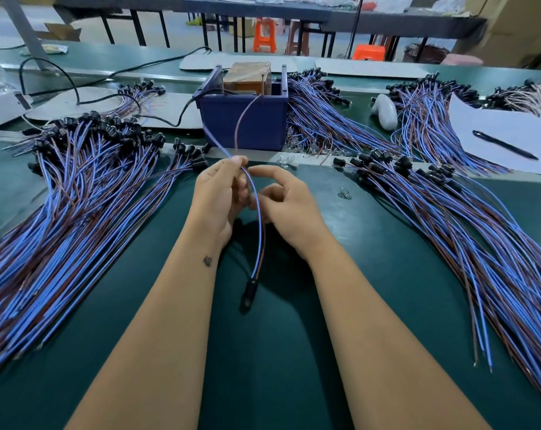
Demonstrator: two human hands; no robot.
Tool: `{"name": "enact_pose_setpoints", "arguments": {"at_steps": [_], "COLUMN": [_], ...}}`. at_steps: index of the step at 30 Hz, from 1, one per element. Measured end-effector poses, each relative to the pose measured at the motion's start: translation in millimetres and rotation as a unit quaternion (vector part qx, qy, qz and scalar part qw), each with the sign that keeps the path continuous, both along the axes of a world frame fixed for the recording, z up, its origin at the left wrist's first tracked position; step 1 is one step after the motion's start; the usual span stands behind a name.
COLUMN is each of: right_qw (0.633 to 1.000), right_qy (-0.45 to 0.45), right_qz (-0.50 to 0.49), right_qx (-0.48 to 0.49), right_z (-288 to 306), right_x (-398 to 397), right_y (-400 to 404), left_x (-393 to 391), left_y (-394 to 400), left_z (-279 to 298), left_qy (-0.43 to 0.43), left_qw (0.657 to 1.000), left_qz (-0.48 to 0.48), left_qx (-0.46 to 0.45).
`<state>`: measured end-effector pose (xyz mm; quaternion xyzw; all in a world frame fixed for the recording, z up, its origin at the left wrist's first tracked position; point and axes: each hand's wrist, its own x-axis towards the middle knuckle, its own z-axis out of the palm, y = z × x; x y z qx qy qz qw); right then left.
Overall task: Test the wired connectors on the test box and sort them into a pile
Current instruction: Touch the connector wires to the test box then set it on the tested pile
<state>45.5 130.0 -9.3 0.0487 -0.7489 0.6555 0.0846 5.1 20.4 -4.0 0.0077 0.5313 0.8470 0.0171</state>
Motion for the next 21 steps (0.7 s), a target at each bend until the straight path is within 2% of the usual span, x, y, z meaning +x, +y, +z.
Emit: {"name": "enact_pose_setpoints", "arguments": {"at_steps": [3, 5, 7, 9, 12, 14, 16, 18, 19, 21], "right_qw": [0.999, 0.996, 0.992, 0.985, 0.961, 0.942, 0.933, 0.939, 0.944, 0.954], "right_qy": [0.020, 0.028, 0.026, 0.023, 0.027, 0.027, 0.015, -0.005, -0.018, -0.042], "right_qz": [0.025, 0.039, 0.006, -0.055, -0.128, -0.158, -0.182, -0.204, -0.213, -0.224], "right_qx": [0.017, -0.069, -0.126, -0.163, -0.245, -0.293, -0.311, -0.277, -0.252, -0.194], "right_z": [-0.7, 1.8, 2.9, 2.1, 2.4, 3.1, 3.9, 3.4, 3.1, 2.0], "right_x": [1.2, 1.4, -0.1, -3.7, -8.7, -11.6, -13.2, -11.7, -9.3, -4.6], "right_y": [0.3, 3.0, 6.6, 11.5, 22.7, 33.1, 44.1, 52.0, 54.3, 56.5], "left_x": [-2.1, -1.7, 0.9, 4.6, 14.3, 21.8, 27.4, 28.4, 28.5, 28.6], "left_y": [-3.8, -3.6, -2.6, -1.3, 6.3, 15.1, 22.0, 24.2, 24.0, 22.3], "left_z": [-1.4, -3.0, -3.7, -4.5, -5.3, -7.9, -12.0, -14.3, -14.5, -14.2], "left_qy": [-0.005, -0.008, 0.013, 0.083, 0.198, 0.227, 0.262, 0.302, 0.304, 0.279], "left_qw": [0.999, 1.000, 0.998, 0.986, 0.948, 0.917, 0.870, 0.814, 0.801, 0.807], "left_qz": [0.002, 0.011, 0.022, 0.014, -0.060, -0.116, -0.144, -0.141, -0.140, -0.138], "left_qx": [0.033, 0.016, -0.049, -0.144, -0.242, -0.305, -0.394, -0.476, -0.496, -0.502]}}
